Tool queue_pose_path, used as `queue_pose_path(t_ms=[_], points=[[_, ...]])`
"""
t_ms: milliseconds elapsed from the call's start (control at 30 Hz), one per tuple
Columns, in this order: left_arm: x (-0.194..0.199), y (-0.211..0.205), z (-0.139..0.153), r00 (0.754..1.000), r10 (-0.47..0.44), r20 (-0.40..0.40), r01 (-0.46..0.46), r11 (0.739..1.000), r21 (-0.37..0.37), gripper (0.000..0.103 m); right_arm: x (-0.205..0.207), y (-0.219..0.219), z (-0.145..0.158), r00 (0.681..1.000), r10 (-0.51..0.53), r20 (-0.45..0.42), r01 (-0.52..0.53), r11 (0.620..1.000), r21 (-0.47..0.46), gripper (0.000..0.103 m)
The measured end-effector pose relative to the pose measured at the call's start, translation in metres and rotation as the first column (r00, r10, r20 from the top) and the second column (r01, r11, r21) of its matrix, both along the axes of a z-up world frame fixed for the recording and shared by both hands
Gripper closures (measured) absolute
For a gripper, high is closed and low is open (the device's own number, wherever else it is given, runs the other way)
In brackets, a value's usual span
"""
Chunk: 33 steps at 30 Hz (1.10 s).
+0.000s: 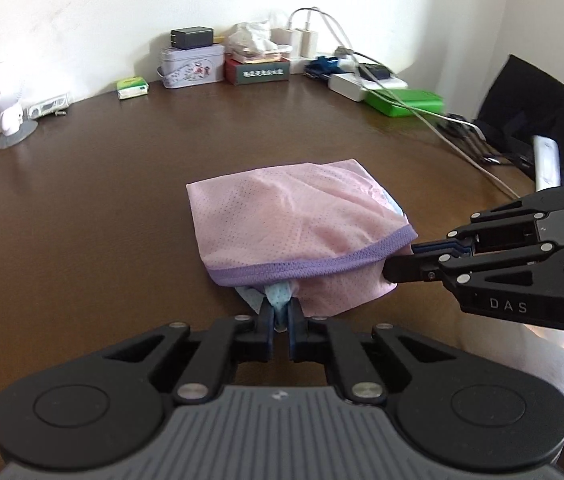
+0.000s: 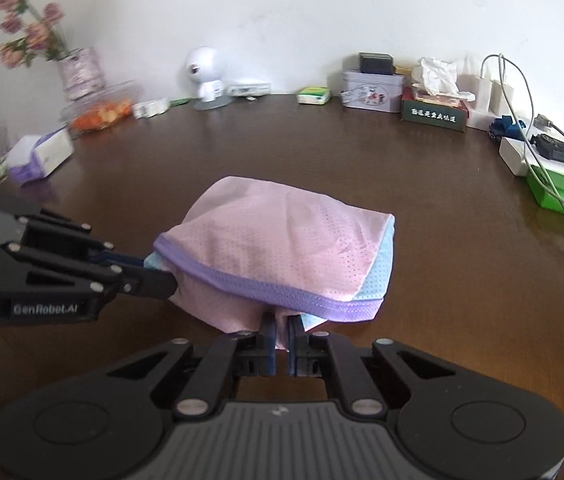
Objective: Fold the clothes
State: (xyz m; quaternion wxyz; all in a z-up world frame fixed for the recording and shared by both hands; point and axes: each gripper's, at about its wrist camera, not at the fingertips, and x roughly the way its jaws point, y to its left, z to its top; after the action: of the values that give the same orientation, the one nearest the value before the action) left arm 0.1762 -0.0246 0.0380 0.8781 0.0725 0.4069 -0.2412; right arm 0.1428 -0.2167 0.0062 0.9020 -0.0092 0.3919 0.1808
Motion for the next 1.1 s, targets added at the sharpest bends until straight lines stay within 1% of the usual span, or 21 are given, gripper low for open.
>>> queue_pose_path(t_ms=[133, 233, 333, 433, 533, 633, 667, 733, 767, 800, 833, 867, 900, 933, 967, 1000, 1033, 1100], points=[[0.061, -0.002, -0.002, 1.0, 0.021, 0.003, -0.021, 1.0, -0.004, 0.098, 0.065, -0.005, 0.002, 1.0, -0.031, -0.003, 0.031, 0.999, -0.015, 0.097], [0.106, -0.002, -0.006, 0.999, 0.04, 0.002, -0.04, 0.999, -0.011, 0.098, 0.109, -0.011, 0.001, 0.999, -0.052, -0.017, 0.052, 0.999, 0.008, 0.097], [0.148, 0.0, -0.014, 0.998, 0.057, -0.006, -0.057, 0.998, -0.016, 0.098, 0.149, -0.009, -0.002, 0.998, -0.055, -0.011, 0.055, 0.998, -0.011, 0.097], [0.178, 0.003, -0.017, 0.998, 0.069, -0.004, -0.069, 0.997, -0.026, 0.098, 0.186, -0.007, -0.004, 0.998, -0.058, 0.002, 0.059, 0.998, -0.033, 0.097], [0.204, 0.006, -0.018, 0.997, 0.082, 0.002, -0.082, 0.996, -0.021, 0.098, 0.216, -0.009, -0.005, 0.998, -0.064, 0.004, 0.064, 0.998, -0.013, 0.097], [0.223, 0.011, -0.022, 0.994, 0.108, 0.001, -0.107, 0.994, -0.037, 0.098, 0.236, -0.009, -0.006, 0.998, -0.062, 0.012, 0.062, 0.998, -0.021, 0.097], [0.226, 0.015, -0.023, 0.992, 0.129, 0.003, -0.129, 0.99, -0.048, 0.097, 0.239, -0.009, -0.007, 0.998, -0.069, 0.014, 0.069, 0.997, -0.028, 0.095], [0.225, 0.023, -0.024, 0.983, 0.182, 0.011, -0.181, 0.98, -0.078, 0.091, 0.239, -0.012, -0.005, 0.996, -0.083, 0.028, 0.084, 0.996, -0.032, 0.085], [0.221, 0.027, -0.022, 0.98, 0.197, 0.012, -0.195, 0.975, -0.103, 0.083, 0.235, -0.015, -0.003, 0.995, -0.096, 0.037, 0.097, 0.995, -0.036, 0.074], [0.215, 0.032, -0.019, 0.978, 0.207, 0.012, -0.204, 0.97, -0.13, 0.071, 0.231, -0.018, -0.001, 0.993, -0.108, 0.046, 0.11, 0.993, -0.04, 0.068], [0.204, 0.033, -0.015, 0.975, 0.221, 0.024, -0.215, 0.966, -0.14, 0.063, 0.223, -0.021, 0.002, 0.991, -0.119, 0.056, 0.122, 0.992, -0.045, 0.068], [0.192, 0.033, -0.009, 0.971, 0.235, 0.04, -0.228, 0.963, -0.144, 0.052, 0.215, -0.024, 0.004, 0.99, -0.125, 0.061, 0.128, 0.991, -0.046, 0.068], [0.18, 0.033, -0.004, 0.967, 0.25, 0.056, -0.239, 0.96, -0.148, 0.046, 0.206, -0.026, 0.007, 0.989, -0.13, 0.065, 0.134, 0.99, -0.045, 0.067], [0.166, 0.031, 0.003, 0.964, 0.254, 0.075, -0.242, 0.96, -0.144, 0.042, 0.195, -0.03, 0.011, 0.988, -0.137, 0.071, 0.14, 0.99, -0.035, 0.067], [0.152, 0.028, 0.01, 0.963, 0.253, 0.091, -0.24, 0.961, -0.138, 0.034, 0.184, -0.031, 0.016, 0.987, -0.143, 0.075, 0.146, 0.989, -0.027, 0.065], [0.136, 0.025, 0.018, 0.961, 0.256, 0.107, -0.241, 0.961, -0.136, 0.022, 0.173, -0.033, 0.02, 0.985, -0.15, 0.079, 0.152, 0.988, -0.018, 0.063], [0.118, 0.022, 0.025, 0.958, 0.26, 0.123, -0.244, 0.961, -0.131, 0.017, 0.161, -0.034, 0.026, 0.983, -0.161, 0.083, 0.162, 0.987, -0.007, 0.063], [0.084, 0.017, 0.038, 0.951, 0.268, 0.155, -0.251, 0.96, -0.119, 0.012, 0.134, -0.033, 0.037, 0.981, -0.171, 0.092, 0.17, 0.985, 0.017, 0.059]])
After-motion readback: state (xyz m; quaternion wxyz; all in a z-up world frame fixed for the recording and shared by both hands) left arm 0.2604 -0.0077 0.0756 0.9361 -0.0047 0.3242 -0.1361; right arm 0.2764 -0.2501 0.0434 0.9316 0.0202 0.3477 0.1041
